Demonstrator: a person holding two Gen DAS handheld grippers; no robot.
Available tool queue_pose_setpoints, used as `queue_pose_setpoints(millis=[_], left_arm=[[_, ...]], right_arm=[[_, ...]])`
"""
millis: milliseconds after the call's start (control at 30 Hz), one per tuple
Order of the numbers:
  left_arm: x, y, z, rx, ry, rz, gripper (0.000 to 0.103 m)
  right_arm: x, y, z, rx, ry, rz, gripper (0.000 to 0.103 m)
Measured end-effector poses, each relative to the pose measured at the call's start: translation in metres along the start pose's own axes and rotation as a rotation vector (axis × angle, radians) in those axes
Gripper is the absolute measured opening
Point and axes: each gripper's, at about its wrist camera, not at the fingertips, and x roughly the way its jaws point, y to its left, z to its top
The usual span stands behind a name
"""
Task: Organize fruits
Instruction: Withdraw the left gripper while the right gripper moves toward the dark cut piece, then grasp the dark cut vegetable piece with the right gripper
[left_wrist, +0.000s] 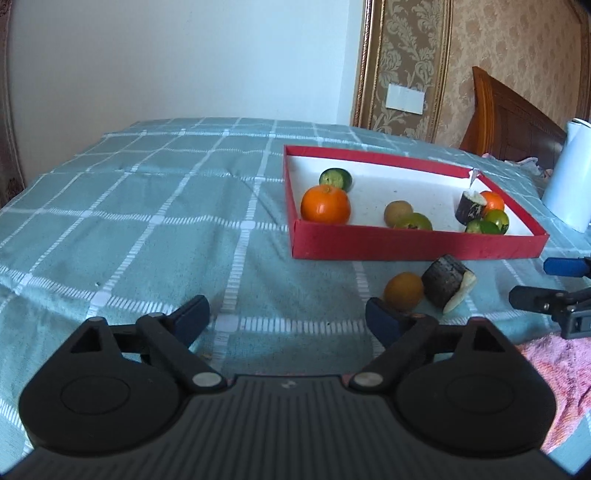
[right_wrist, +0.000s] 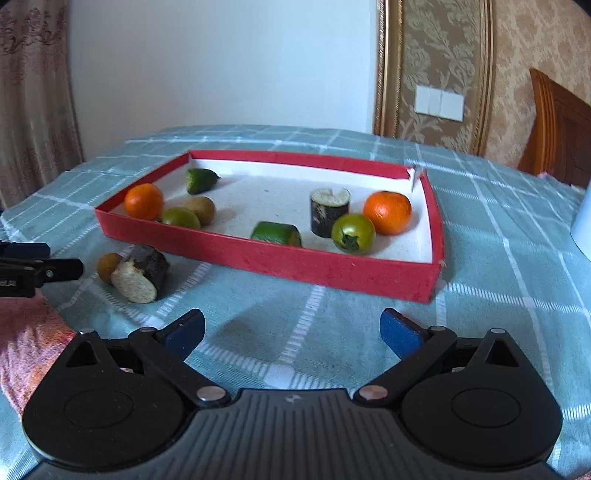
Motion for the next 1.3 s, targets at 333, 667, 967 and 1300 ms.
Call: queue_pose_setpoints(millis=[333,667,967,1300], left_arm=[[0.007,-0.009,0.001,0.047,0.043,0.042,0.103],[0.008,-0.010,0.001,0.057,0.048,0.049,0.103],[0.008,-0.010,0.001,0.053,0.049,0.054,0.103],[0.008,-0.010,0.001,0.053,0.049,0.054,0.103]], right_arm=[[-0.020,0.020,0.009,0.090,-0.082,0.132,0.102],[0.007,0.045,0.026,0.102,-0.016,0.204,0.097],[0.026,0.062,0.025,0.035,0.053,0.175,0.070],[0.032,0.074,0.021,-0.092,0.024,0.058,0.070]])
